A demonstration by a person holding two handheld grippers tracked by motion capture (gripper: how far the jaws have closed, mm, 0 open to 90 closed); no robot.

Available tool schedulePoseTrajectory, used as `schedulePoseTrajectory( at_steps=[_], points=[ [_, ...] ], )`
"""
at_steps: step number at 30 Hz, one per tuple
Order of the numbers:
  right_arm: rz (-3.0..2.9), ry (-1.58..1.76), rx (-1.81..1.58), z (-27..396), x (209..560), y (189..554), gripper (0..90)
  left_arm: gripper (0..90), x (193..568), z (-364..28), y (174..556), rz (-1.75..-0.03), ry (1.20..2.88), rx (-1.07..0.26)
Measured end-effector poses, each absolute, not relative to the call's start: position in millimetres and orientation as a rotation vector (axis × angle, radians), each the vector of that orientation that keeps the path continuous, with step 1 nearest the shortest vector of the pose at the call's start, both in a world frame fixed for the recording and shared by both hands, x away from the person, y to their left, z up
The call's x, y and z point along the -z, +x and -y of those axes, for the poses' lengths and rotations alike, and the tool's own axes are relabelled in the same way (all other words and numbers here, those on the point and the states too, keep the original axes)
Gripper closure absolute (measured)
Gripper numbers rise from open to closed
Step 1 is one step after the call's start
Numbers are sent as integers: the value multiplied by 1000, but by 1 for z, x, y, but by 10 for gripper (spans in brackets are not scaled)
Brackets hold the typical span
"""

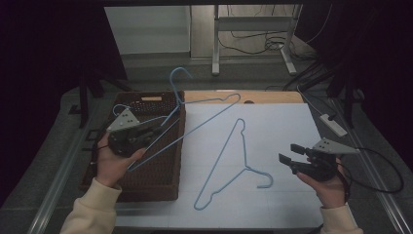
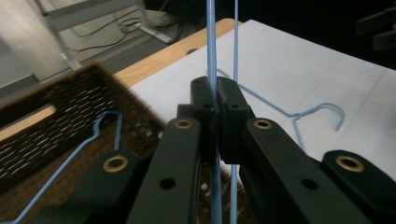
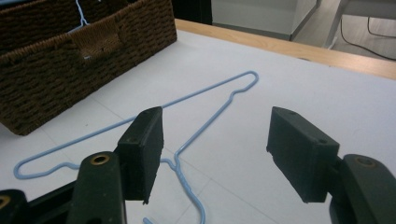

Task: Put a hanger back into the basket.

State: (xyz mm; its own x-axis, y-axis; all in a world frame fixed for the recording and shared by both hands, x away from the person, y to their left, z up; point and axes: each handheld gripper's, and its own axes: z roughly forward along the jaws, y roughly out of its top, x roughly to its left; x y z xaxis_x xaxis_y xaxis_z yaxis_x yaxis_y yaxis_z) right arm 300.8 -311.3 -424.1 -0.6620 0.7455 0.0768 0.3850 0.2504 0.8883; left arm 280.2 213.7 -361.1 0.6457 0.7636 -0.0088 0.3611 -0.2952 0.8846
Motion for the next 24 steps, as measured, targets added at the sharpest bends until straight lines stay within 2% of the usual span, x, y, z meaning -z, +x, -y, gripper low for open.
schedulePoseTrajectory(
  at_steps=[13,24],
  points=[
    [-2211,1026,-1372,307,434,303,362,872,372,-276,270,-1045,1843,-613],
    [-2231,1023,-1367,306,439,303,359,872,386,-300,276,-1132,1857,-637]
  ],
)
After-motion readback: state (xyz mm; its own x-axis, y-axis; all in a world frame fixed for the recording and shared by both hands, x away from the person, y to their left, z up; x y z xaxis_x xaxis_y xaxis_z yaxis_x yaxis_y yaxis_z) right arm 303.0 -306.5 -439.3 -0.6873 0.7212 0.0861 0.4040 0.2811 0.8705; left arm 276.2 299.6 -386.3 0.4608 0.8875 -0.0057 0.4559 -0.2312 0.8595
